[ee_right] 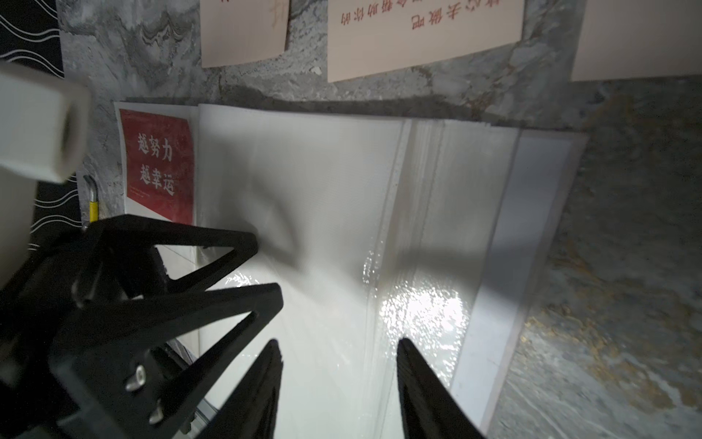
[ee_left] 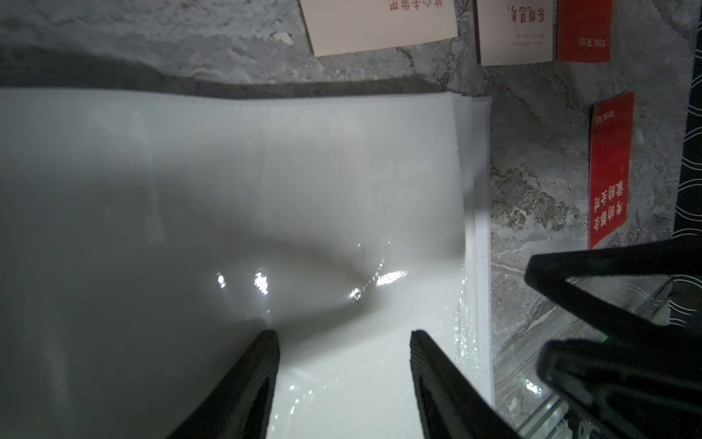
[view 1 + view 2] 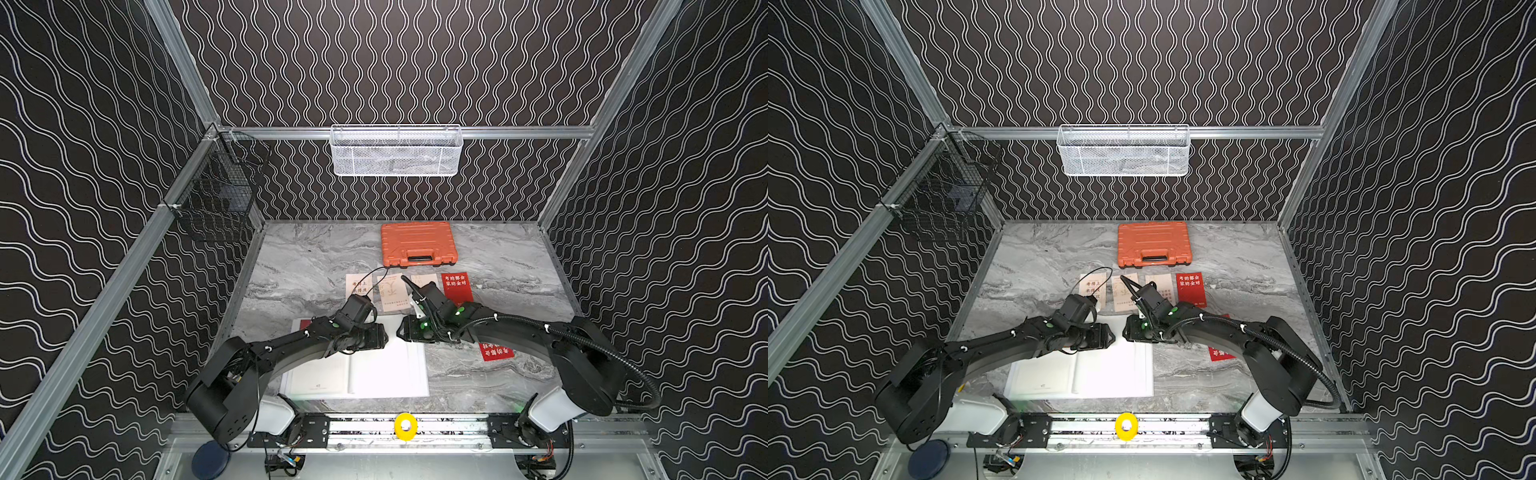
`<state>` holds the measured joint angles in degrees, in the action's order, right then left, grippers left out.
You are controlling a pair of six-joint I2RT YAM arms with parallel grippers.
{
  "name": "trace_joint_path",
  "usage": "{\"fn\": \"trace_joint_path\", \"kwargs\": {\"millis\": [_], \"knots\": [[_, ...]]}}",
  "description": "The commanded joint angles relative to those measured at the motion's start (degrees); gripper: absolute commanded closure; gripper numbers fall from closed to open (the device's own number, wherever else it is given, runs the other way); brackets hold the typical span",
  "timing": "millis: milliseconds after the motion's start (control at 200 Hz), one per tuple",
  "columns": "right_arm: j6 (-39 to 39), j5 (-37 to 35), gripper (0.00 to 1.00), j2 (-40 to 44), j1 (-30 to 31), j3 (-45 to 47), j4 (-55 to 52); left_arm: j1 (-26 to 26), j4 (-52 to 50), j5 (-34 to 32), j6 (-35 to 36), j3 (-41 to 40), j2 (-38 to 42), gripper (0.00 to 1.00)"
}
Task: Place the photos into the photo albums
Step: Turn the page of the photo album at the center of the board.
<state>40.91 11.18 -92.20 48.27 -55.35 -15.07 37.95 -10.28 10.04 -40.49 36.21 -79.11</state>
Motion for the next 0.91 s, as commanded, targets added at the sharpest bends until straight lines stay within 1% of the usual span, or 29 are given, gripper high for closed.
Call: {"fn": "trace_joint_path", "kwargs": {"millis": [0,130,255,575,731,901], "knots": [[-0.5,0.9,0.49,-0.9,0.0,-1.3,1.8,0.0,-5.0,-3.8,0.5,-0.9,1.7,0.40],[-0.1,2.7,0.49,-2.2,0.0,-1.4,3.3,-0.1,-5.9,-4.7,0.7,-1.3,3.5,0.40],[0.6,4.4,0.49,-3.6,0.0,-1.4,5.1,-0.3,-6.3,-5.0,1.0,-1.4,3.6,0.40],[1.3,5.1,0.49,-6.2,0.0,-1.4,6.5,-2.7,-6.8,-4.6,1.4,-3.3,5.2,0.40],[2.1,7.1,0.49,-7.2,0.1,-0.9,8.9,-2.8,-6.4,-4.0,1.5,-3.7,5.5,0.40],[2.5,7.3,0.49,-7.7,0.1,-0.9,9.7,-2.7,-6.4,-3.9,1.4,-3.9,5.8,0.40]]}}
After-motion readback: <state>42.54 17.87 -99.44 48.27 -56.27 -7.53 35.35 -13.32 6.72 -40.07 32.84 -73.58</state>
